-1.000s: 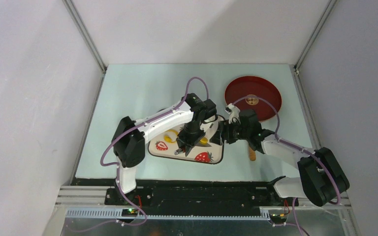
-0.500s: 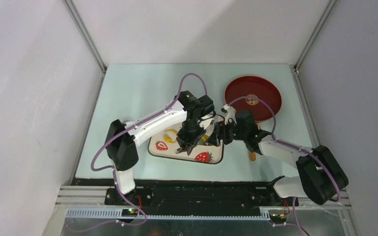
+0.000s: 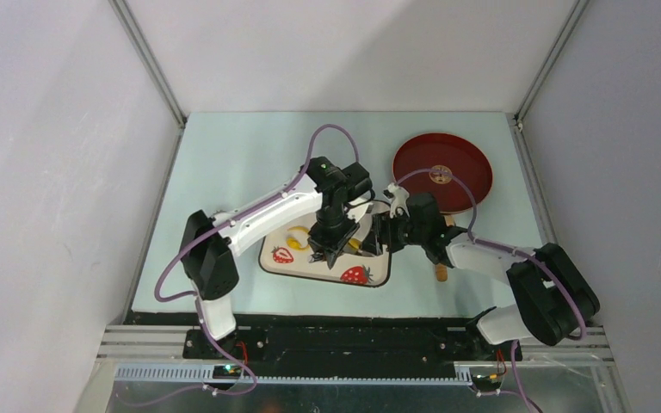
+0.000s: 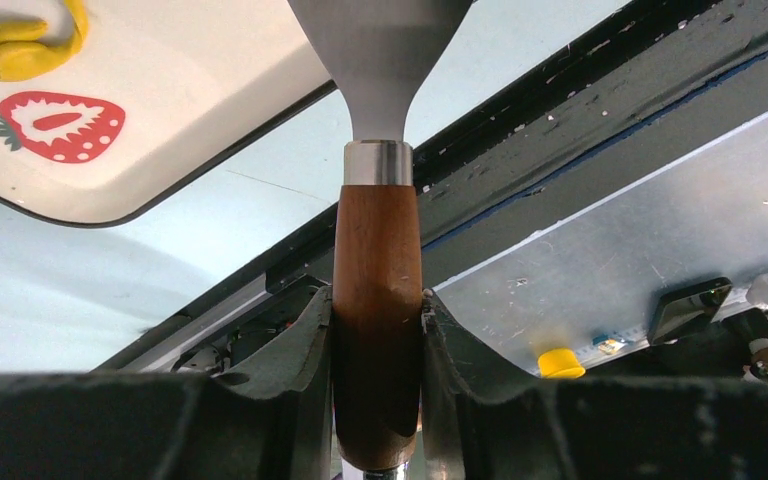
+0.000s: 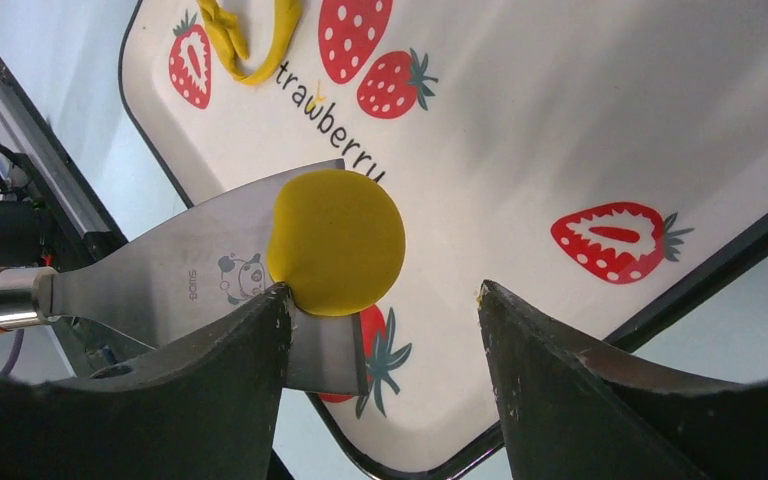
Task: Roll out the dumpling wrappers from the dough
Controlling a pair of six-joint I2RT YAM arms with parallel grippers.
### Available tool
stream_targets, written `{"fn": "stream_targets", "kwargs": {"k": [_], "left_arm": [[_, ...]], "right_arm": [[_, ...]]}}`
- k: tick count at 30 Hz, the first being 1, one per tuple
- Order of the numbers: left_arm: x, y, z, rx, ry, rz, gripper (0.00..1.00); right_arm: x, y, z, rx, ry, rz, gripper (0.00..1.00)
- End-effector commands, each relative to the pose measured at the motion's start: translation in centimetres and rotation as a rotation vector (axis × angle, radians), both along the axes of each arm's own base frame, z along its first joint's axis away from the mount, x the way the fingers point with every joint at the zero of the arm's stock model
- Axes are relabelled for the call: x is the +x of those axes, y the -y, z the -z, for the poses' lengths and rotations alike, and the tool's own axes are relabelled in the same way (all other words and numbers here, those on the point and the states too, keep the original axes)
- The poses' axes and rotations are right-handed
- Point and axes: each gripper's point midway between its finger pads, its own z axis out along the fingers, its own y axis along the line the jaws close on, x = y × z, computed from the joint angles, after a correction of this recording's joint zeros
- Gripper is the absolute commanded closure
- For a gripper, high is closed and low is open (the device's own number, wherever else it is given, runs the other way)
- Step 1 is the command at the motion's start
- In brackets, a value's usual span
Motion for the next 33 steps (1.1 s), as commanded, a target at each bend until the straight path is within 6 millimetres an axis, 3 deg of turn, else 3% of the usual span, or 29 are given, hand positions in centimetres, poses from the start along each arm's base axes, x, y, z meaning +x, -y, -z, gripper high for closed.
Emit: {"fn": "stream_targets", "kwargs": {"k": [1,14,23,27,33], "left_arm": [[-0.4,-0.4,-1.9,-0.066,0.023,-0.012,1.0],[-1.2,-2.9,-0.2,0.021,0.015,-0.013,1.0],[-1.1,-4.9,0.8,0.082,0.05,-0.033,1.0],[0.6,-5.5,0.7,0.072,0.124,-0.087,1.0],[6.0,-7.4,-0.8,-0.007,0.374,-0.27,1.0]], "right_arm": [[2.1,-0.3,-0.6,-0.014,0.068,0.029,0.28],[2.5,-0.4,0.6,-0.061,0.051,0.028,0.28],[1.1,-1.5,-2.1,-0.026,0.077,-0.041,0.27],[1.1,-1.6,-2.8,-0.008,0.067,-0.034,0.26],[1.6,-0.7,-4.1,0.044,0.04,0.004,0.26]]}}
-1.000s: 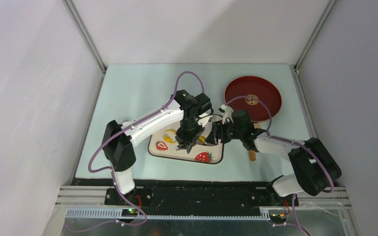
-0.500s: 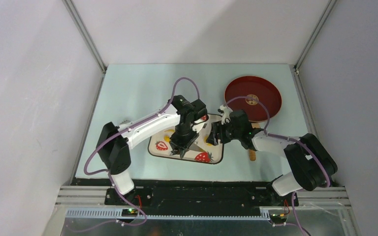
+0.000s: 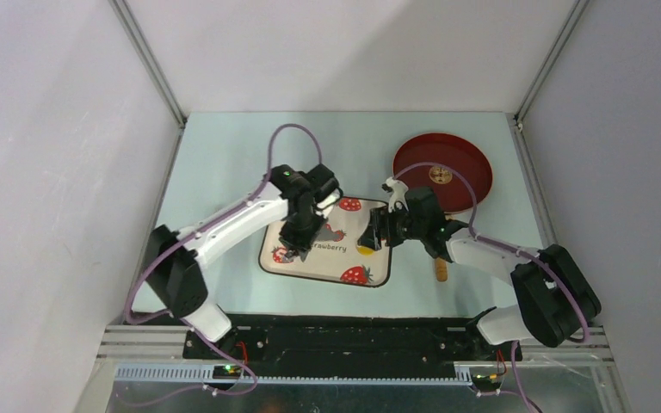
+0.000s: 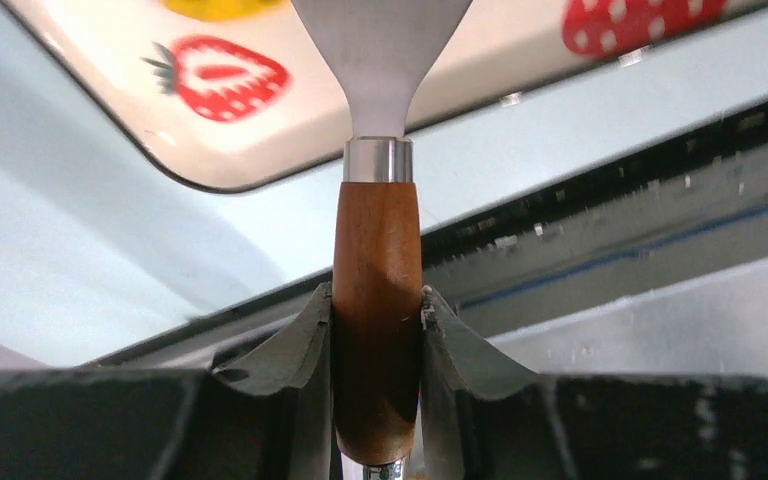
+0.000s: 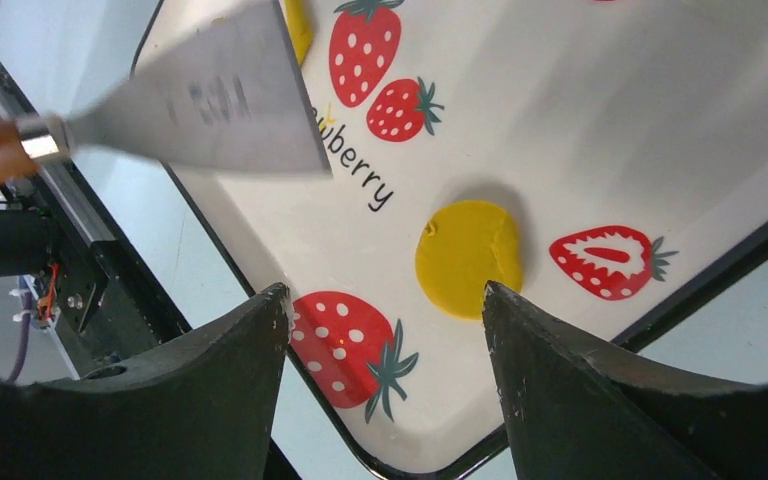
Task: Roll out the dumpling wrappers from the dough
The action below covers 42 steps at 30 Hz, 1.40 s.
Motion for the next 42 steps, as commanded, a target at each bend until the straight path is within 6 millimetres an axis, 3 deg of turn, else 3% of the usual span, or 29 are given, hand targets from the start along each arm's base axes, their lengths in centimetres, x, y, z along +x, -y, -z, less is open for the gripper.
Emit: {"fn": "stream_targets", "kwargs": {"k": [1,7,12,18,19,22,27,33,34,39,42], "left_arm": [[5.3,-1.2,-2.6,-0.117,0.296,-0.161,1.0],[10.9,-5.4,-5.0,-0.25,0.526,-0.414,1.0],[15.3,-11.0,-4.6,-0.186,0.625,-0.596,1.0],[20.0,-14.0,-0.6,-0.113,0.582,-0.652,1.0],[20.5,-14.6,1.0,-0.078,0.548,-0.646,1.0],[21.7,-15.1,3.1,-0.067,0.49,-0.651,1.0],[21.1,-15.8,5.6,-0.04,0.422,-0.674,1.0],[17.9,-16.3,8.1,0.005,0.346,-0.671,0.98],[17.5,-16.5,8.5,0.015,0.336,-0.671,0.96],[14.8,-17.0,10.0,0.055,0.287,-0.679,0.65],[14.5,-17.2,9.5,0.053,0.308,-0.672,0.6]], "right_arm": [[1.1,0.3,-2.9,0.07,0.013,0.024,0.25],[1.4,1.4,-3.3,0.079,-0.006,0.053,0.25],[1.3,1.9,-3.3,0.071,-0.015,0.068,0.24],[0.9,2.7,-3.2,0.052,-0.032,0.082,0.24],[0.8,2.9,-3.2,0.049,-0.035,0.084,0.24],[0.6,3.3,-3.2,0.035,-0.04,0.087,0.24],[0.4,3.9,-3.3,0.019,-0.034,0.096,0.24],[0.4,3.9,-3.3,0.019,-0.034,0.097,0.23],[0.4,3.9,-3.3,0.019,-0.036,0.098,0.23],[0.4,3.8,-3.1,0.018,-0.044,0.1,0.23],[0.4,3.8,-3.0,0.017,-0.047,0.099,0.23]]}}
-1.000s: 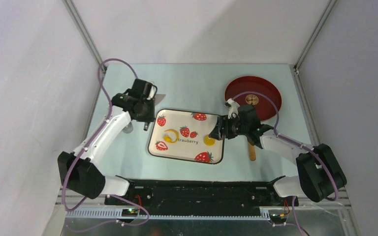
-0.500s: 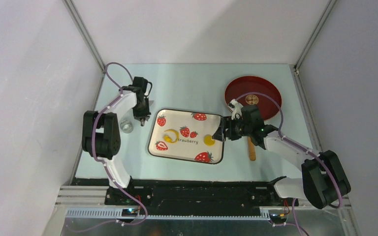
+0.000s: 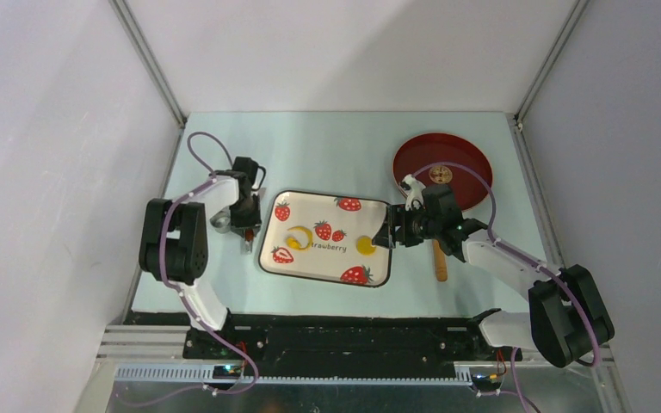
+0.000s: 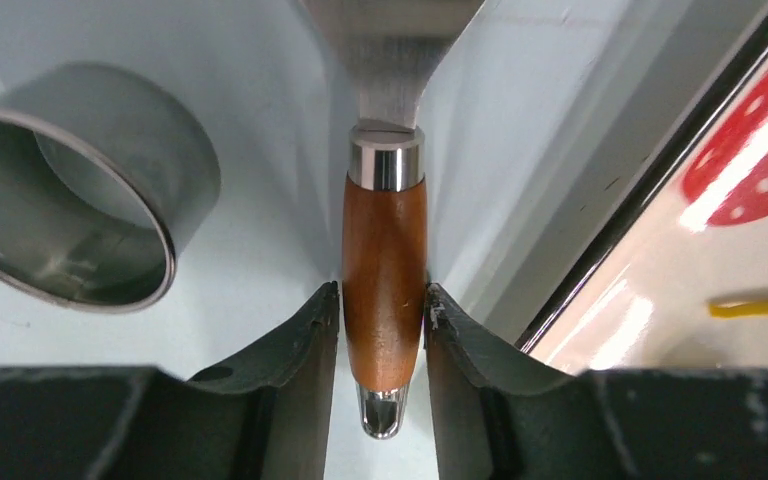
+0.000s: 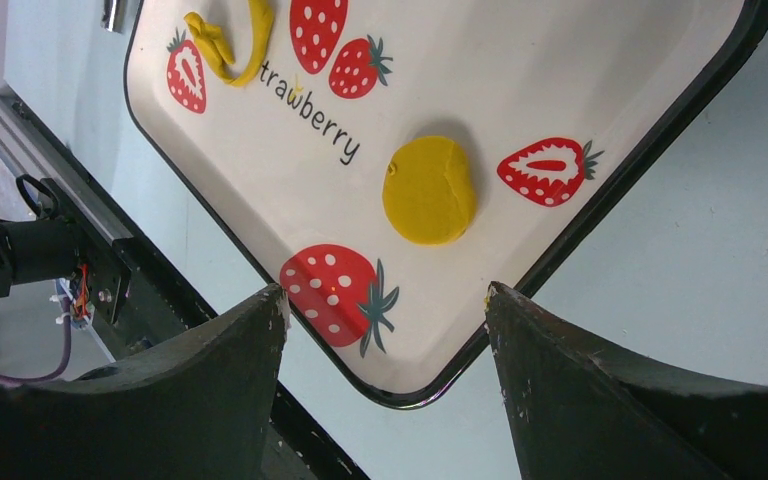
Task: Roll out the dumpling wrappers from the dough
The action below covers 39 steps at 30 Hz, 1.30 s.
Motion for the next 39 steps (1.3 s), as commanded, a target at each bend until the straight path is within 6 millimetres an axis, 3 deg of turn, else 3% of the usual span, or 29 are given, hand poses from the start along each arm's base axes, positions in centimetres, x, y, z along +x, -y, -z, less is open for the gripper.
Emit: {"fn": "stream_targets", "kwargs": {"k": [1,7,11,14,18,23,27,33,39], "left_arm": [[0.4,-0.6,-2.5,0.019,0.087,0.007,0.57],[1.7,0.6,-7.1,-0.039,0.231,0.012,0.38],[2.3,3.2,-12.3,-0.123,0.386,0.036,0.35],[2.3,7.6,-15.2,-0.229,0.449,0.118,0.35],[1.4,15.1,-16.9,-0.418,0.425,0.262,0.35],[0.3,23.9,-15.7,-0.659,0.344,0.368,0.34],[-0.4,27.9,-13.3,-0.813,0.274,0.344,0.37],[-1.8,30.6,-8.8,-0.948,0.161,0.278,0.42],[-2.5,30.7,-5.4,-0.977,0.104,0.218,0.48]], "right_arm": [[1.1,-0.2,-1.7,0.016,0.054,0.002,0.23],[1.1,-0.2,-1.8,0.018,0.053,0.007,0.22],[1.4,-0.3,-1.6,0.031,0.033,0.024,0.23],[1.7,-0.5,-1.7,0.037,0.008,0.034,0.23],[1.9,-0.8,-1.3,0.025,-0.072,0.044,0.25],[2.3,-1.6,-0.8,0.018,-0.18,0.04,0.31],[2.2,-1.7,0.5,-0.014,-0.277,0.049,0.36],[1.8,-1.3,3.7,-0.086,-0.422,0.081,0.42],[1.5,-0.9,6.3,-0.143,-0.516,0.114,0.46]]}}
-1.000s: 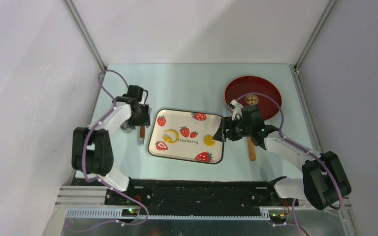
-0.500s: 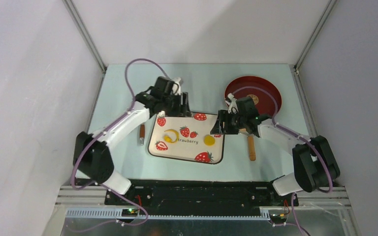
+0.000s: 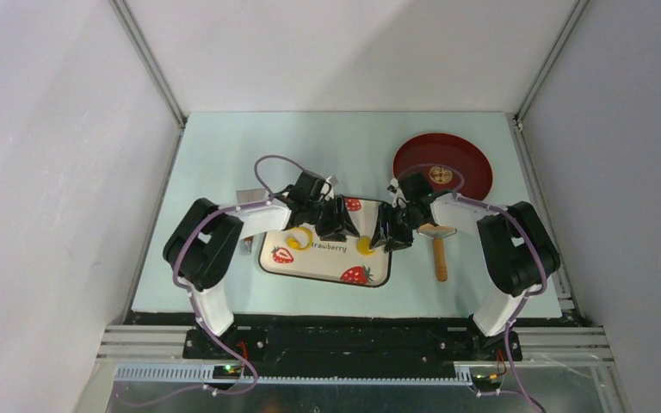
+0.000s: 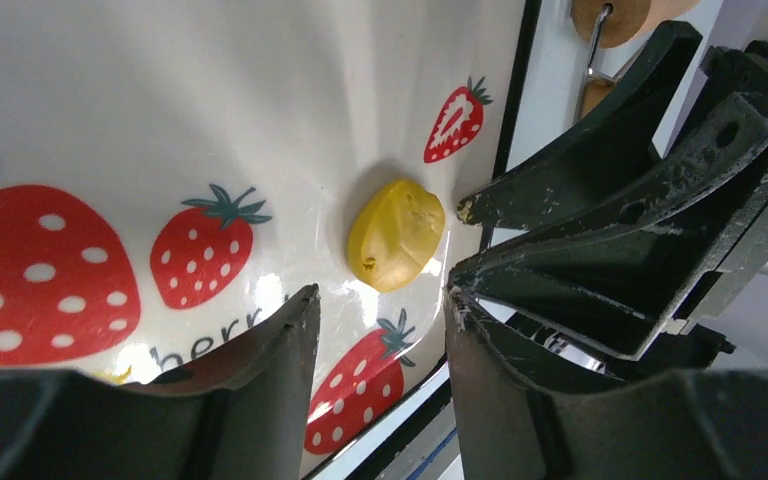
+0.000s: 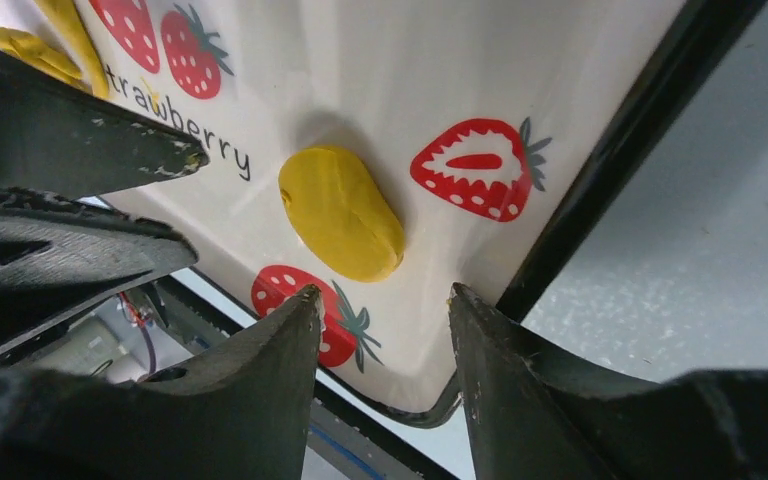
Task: Roll out the dumpling wrappers from the dough
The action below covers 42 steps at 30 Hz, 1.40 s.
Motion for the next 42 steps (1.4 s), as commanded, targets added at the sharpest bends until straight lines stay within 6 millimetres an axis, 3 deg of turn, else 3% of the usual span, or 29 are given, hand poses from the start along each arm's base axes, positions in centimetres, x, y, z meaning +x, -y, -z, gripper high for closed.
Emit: {"fn": "stream_targets", "kwargs": {"k": [1,19,31,42], "left_arm": [[0.9,2.1,-0.8,-0.122,0.016,-0.007,0.49],[-0.3,1.4,4.4,-0.052,-0.078,0.005,0.63],[-0.9,1.7,3.8,-0.078,-0.085,0.023,0.73],[-0.8,3.3,1.8,-0.143,-0.062,0.067,0.79]], "right_arm": [[0.5,0.0,0.2,-0.027,-0.047,0.029,0.46],[0.8,-0.4,2.2,-0.038,-0.125,0.065,0.6],[0.7,-1.8,1.2,0.054,-0.177,0.086,0.64],[1.6,-2.4,-0.7,0.113,-0.131,0.093,0.64]]}}
